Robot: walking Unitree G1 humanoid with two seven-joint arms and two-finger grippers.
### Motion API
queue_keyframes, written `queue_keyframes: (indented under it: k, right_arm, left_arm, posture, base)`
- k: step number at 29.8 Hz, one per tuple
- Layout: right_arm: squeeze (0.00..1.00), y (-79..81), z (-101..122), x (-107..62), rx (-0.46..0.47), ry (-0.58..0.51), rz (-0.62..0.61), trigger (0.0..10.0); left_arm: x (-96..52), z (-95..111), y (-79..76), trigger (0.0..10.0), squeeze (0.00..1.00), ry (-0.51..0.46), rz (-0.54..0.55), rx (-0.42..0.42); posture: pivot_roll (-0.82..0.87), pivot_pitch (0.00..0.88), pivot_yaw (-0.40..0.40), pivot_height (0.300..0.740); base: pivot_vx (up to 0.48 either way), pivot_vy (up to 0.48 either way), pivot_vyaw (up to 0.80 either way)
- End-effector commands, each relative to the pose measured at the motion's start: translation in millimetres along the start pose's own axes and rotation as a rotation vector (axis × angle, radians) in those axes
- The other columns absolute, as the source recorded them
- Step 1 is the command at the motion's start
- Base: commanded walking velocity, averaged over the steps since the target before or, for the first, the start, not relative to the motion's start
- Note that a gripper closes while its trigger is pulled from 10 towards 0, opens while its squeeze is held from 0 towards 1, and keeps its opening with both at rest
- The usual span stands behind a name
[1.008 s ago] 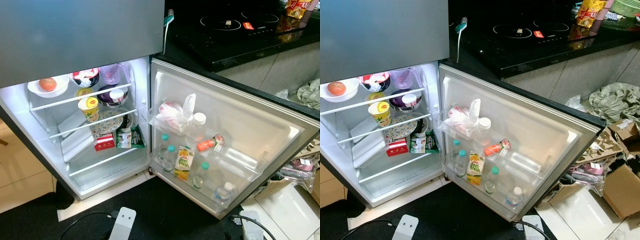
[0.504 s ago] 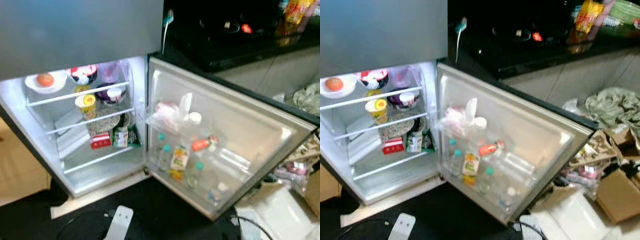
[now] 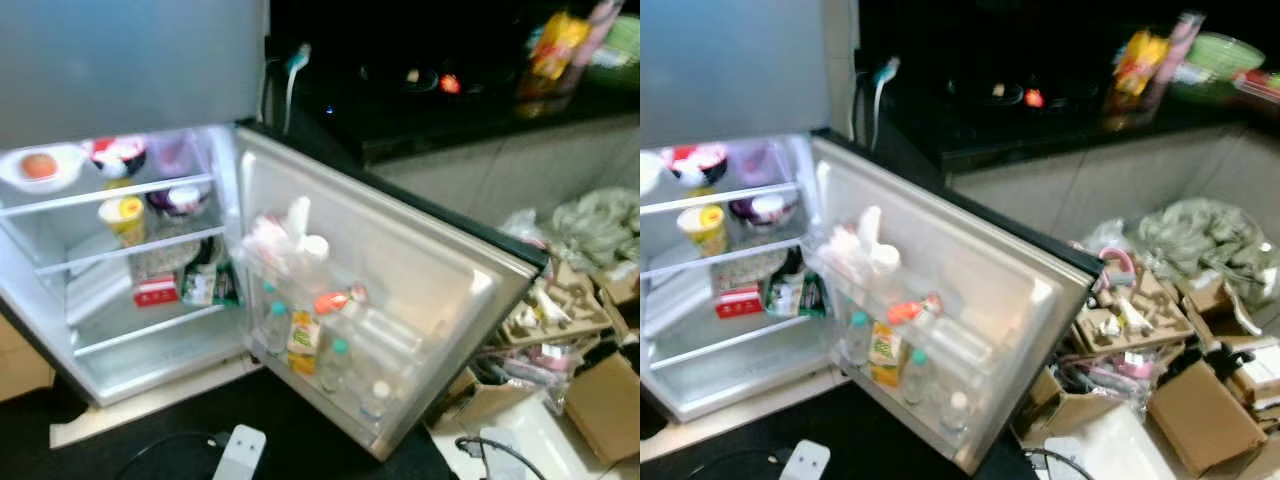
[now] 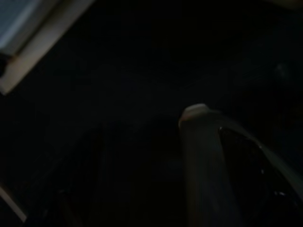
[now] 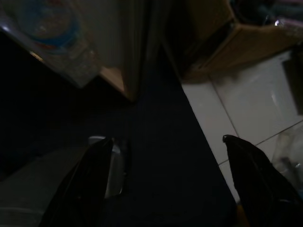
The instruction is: Restocking fridge
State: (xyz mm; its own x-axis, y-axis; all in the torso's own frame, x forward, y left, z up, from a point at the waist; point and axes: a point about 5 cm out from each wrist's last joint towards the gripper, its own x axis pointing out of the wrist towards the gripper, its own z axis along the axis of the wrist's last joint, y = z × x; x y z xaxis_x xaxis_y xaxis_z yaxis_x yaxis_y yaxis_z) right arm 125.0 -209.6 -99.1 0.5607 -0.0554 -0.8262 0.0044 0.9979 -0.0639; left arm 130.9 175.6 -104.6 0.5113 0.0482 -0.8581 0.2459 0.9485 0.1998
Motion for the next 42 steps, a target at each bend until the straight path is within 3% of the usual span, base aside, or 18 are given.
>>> queue_keyframes:
  k: [1,8,9,14,18,19,22,27,29,30,32,33,35,37,39,40,42]
  right_arm:
    - [0.0,-0.1,1,0.0,0.003,-0.004,-0.001,10.0]
    - [0.0,-0.4,1,-0.1,0.01,-0.011,-0.003,10.0]
    - [0.0,-7.5,7,0.1,0.052,-0.042,-0.03,10.0]
    - [0.0,-22.3,23,0.9,0.089,-0.119,-0.07,10.0]
    - [0.0,-49.2,71,1.5,0.159,-0.305,-0.144,10.0]
    - [0.0,-49.2,71,1.5,0.159,-0.305,-0.144,10.0]
    - [0.0,-57.9,104,0.2,0.182,-0.419,-0.169,10.0]
    - [0.0,-58.8,135,-1.5,0.198,-0.522,-0.16,10.0]
    - [0.0,-55.1,147,-2.0,0.195,-0.561,-0.139,10.0]
    - [0.0,-41.3,170,-2.0,0.188,-0.622,-0.063,10.0]
    - [0.0,-23.0,183,-1.5,0.163,-0.653,0.031,10.0]
    - [0.0,-23.0,183,-1.5,0.163,-0.653,0.031,10.0]
    - [0.0,-2.5,192,-1.7,0.127,-0.674,0.135,10.0]
    - [0.0,-2.5,192,-1.7,0.127,-0.674,0.135,10.0]
    - [0.0,20.9,196,-3.5,0.073,-0.685,0.264,10.0]
    - [0.0,20.9,196,-3.5,0.073,-0.685,0.264,10.0]
    - [0.0,51.7,193,-9.0,-0.011,-0.682,0.458,10.0]
  left_arm:
    - [-2.6,-12,-7.1,10.0,0.0,0.047,-0.023,0.003]
    - [-2.6,-12,-6.6,10.0,0.0,0.048,-0.022,-0.001]
    - [-2.7,-12,-6.4,10.0,0.0,0.048,-0.02,-0.005]
    - [-2.7,-13,-5.5,10.0,0.0,0.05,-0.018,-0.005]
    - [-2.9,-14,-3.8,10.0,0.0,0.053,-0.017,-0.003]
    - [-2.9,-14,-3.8,10.0,0.0,0.053,-0.017,-0.003]
    - [-3.0,-14,-2.7,10.0,0.0,0.052,-0.016,-0.005]
    - [-3.3,-15,-2.1,10.0,0.0,0.053,-0.017,-0.009]
    - [-3.4,-15,-1.8,10.0,0.0,0.054,-0.017,-0.009]
    - [-3.6,-17,-0.8,10.0,0.0,0.057,-0.016,-0.007]
    - [-4.5,-20,3.0,10.0,0.0,0.062,-0.013,-0.006]
    - [-4.5,-20,3.0,10.0,0.0,0.062,-0.013,-0.006]
    - [-5.5,-24,6.0,10.0,0.0,0.07,-0.017,-0.013]
    - [-5.5,-24,6.0,10.0,0.0,0.07,-0.017,-0.013]
    - [-7.1,-29,9.5,10.0,0.0,0.082,-0.023,-0.022]
    - [-7.1,-29,9.5,10.0,0.0,0.082,-0.023,-0.022]
    - [-10.2,-39,17.6,10.0,0.0,0.106,-0.023,-0.023]
  posture:
    - [-0.04,0.008,-0.07,0.74]
    - [-0.04,0.01,-0.068,0.74]
    - [-0.04,0.01,-0.068,0.74]
    - [-0.04,0.013,-0.065,0.74]
    - [-0.05,0.013,-0.063,0.74]
    - [-0.05,0.013,-0.063,0.74]
    - [-0.05,0.013,-0.062,0.74]
    - [-0.05,0.015,-0.058,0.74]
    - [-0.04,0.017,-0.056,0.74]
    - [-0.04,0.017,-0.056,0.74]
    - [-0.04,0.018,-0.056,0.74]
    - [-0.04,0.018,-0.056,0.74]
    - [-0.04,0.019,-0.058,0.74]
    - [-0.04,0.019,-0.058,0.74]
    - [-0.04,0.021,-0.06,0.74]
    - [-0.04,0.021,-0.06,0.74]
    - [-0.04,0.021,-0.061,0.74]
  base:
    - [0.0,0.0,0.0]
    - [0.0,0.0,0.0]
    - [0.0,0.0,0.0]
    - [0.0,0.0,0.0]
    - [0.0,0.0,0.0]
    - [0.0,0.0,0.0]
    - [0.0,0.0,0.0]
    - [0.0,0.0,0.0]
    - [0.0,0.0,0.0]
    - [0.0,0.0,0.0]
    - [0.0,0.0,0.0]
    - [0.0,0.0,0.0]
    - [0.0,0.0,0.0]
    - [0.0,0.0,0.0]
    - [0.0,0.0,0.0]
    - [0.0,0.0,0.0]
    - [0.0,0.0,0.0]
